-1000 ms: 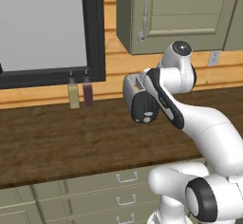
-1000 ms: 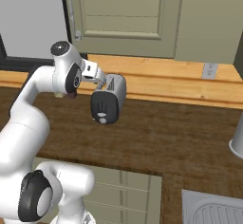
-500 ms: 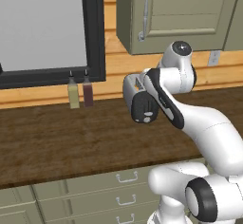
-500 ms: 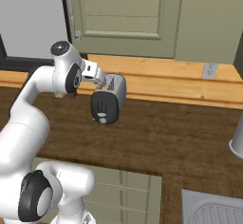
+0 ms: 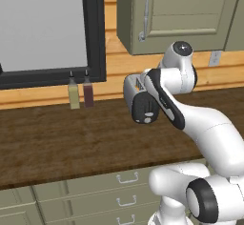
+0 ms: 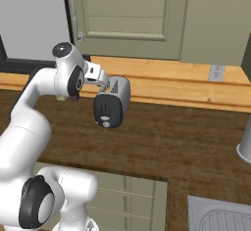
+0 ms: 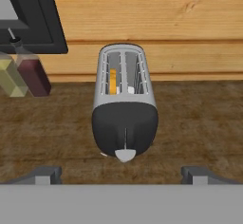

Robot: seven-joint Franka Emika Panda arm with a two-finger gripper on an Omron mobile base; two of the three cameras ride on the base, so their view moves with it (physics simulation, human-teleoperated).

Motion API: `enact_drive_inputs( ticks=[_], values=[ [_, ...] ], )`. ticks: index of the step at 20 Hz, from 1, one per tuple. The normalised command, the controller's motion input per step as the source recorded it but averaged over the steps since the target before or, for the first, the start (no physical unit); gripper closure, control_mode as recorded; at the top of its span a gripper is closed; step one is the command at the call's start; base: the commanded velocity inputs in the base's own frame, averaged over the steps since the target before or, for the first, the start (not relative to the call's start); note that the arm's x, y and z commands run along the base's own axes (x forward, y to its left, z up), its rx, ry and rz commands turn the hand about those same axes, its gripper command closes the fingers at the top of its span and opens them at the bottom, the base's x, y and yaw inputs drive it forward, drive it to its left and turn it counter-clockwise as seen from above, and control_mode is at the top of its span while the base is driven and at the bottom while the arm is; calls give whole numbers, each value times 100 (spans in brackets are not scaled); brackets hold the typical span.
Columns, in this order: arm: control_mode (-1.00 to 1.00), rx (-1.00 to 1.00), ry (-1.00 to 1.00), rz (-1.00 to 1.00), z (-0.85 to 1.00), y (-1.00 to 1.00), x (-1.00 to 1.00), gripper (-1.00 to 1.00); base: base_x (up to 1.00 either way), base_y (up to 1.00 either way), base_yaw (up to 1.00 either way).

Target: Start the toaster. Once the lever pops up, take the bread to the plate on the dining counter.

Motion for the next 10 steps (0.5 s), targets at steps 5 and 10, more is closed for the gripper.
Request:
enact_drive_inputs(
  ticks=[5, 10],
  values=[
    [-100, 0, 0, 0, 0, 0, 0, -100, 0, 0, 0],
    [-100, 0, 0, 0, 0, 0, 0, -100, 0, 0, 0]
  ],
)
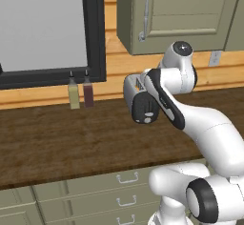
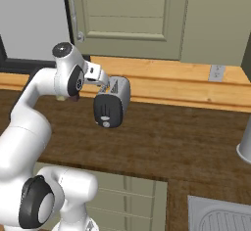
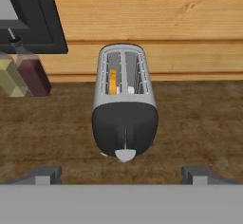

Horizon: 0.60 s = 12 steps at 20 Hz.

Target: Start the toaster. Once the lever pops up, take the bread to the plate on the dining counter.

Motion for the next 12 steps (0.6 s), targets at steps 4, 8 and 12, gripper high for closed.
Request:
enact_drive_inputs(
  ticks=[4, 8, 12],
  values=[
    [-100, 0, 0, 0, 0, 0, 0, -100, 0, 0, 0],
    [-100, 0, 0, 0, 0, 0, 0, -100, 0, 0, 0],
    [-100, 0, 0, 0, 0, 0, 0, -100, 0, 0, 0]
  ],
)
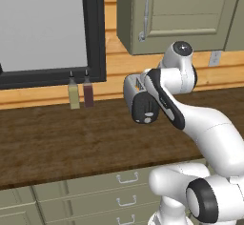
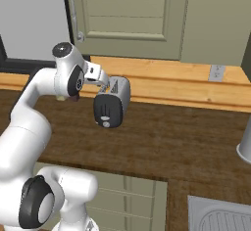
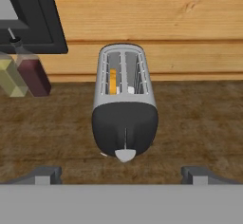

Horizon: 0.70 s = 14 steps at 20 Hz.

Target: Start the toaster. Once the lever pops up, take the bread to the plate on the dining counter.

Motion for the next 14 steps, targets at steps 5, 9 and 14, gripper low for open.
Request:
enact_drive_inputs(
  ticks=[5, 9, 14],
  values=[
    [-100, 0, 0, 0, 0, 0, 0, -100, 0, 0, 0],
    [-100, 0, 0, 0, 0, 0, 0, -100, 0, 0, 0],
    [-100, 0, 0, 0, 0, 0, 0, -100, 0, 0, 0]
  ],
)
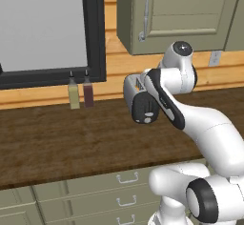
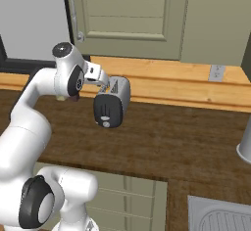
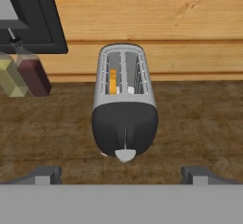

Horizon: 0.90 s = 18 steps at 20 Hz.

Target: Start the toaster. Once the lever pops up, take the bread to the plate on the dining counter.

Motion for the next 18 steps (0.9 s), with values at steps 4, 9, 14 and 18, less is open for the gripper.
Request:
enact_drive_inputs(
  ticks=[4, 9, 14, 18],
  values=[
    [-100, 0, 0, 0, 0, 0, 0, -100, 0, 0, 0],
    [-100, 0, 0, 0, 0, 0, 0, -100, 0, 0, 0],
    [-100, 0, 0, 0, 0, 0, 0, -100, 0, 0, 0],
    [-100, 0, 0, 0, 0, 0, 0, -100, 0, 0, 0]
  ],
)
